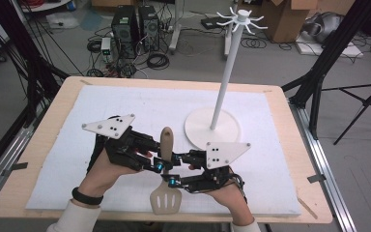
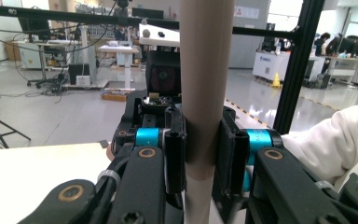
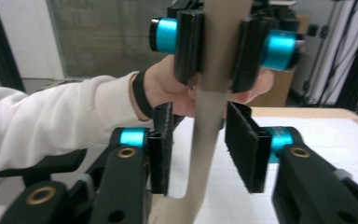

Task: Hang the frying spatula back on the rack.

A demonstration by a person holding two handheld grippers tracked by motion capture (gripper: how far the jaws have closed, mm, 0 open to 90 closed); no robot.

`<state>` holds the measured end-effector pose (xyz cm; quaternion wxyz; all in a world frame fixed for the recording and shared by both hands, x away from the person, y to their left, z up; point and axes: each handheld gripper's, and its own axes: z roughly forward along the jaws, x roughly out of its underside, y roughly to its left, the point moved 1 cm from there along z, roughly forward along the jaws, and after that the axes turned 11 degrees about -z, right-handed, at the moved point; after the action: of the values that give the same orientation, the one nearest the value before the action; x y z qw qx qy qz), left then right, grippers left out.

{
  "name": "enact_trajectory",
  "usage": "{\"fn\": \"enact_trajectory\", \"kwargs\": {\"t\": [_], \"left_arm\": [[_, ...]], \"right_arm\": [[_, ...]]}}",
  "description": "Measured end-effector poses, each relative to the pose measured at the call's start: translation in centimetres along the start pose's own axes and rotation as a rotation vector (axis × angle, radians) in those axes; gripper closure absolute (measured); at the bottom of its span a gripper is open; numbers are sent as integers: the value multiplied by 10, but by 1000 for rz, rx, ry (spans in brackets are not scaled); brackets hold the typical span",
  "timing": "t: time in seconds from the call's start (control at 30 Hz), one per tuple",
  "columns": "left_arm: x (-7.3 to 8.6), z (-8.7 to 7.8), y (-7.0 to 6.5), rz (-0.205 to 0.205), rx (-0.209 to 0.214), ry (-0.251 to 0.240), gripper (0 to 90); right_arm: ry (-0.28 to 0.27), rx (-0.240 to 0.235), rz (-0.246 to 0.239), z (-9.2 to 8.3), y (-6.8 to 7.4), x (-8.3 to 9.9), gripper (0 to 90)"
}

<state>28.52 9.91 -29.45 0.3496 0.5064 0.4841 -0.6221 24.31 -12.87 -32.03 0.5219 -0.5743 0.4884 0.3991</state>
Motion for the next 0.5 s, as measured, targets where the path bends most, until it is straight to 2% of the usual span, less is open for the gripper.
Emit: {"fn": "enact_trajectory", "kwargs": {"t": [0.1,0.13,0.2,0.3,0.37,0.43,0.5], "left_arm": [[0,0,1,2,1,0,753],[0,0,1,2,1,3,752],[1,1,1,4,1,7,752],[2,3,0,34,-18,6,750],[2,3,0,31,-27,8,742],[2,3,-1,22,-51,-3,698],[1,0,-1,24,-102,-16,558]], "right_arm": [[-1,3,1,0,0,0,727],[-4,4,-12,1,-1,0,740],[2,11,-9,1,0,1,761],[0,13,1,0,-1,3,781],[0,21,-3,0,-1,3,783],[3,38,-8,-1,-2,3,786],[10,52,-13,-2,-1,3,786]]}}
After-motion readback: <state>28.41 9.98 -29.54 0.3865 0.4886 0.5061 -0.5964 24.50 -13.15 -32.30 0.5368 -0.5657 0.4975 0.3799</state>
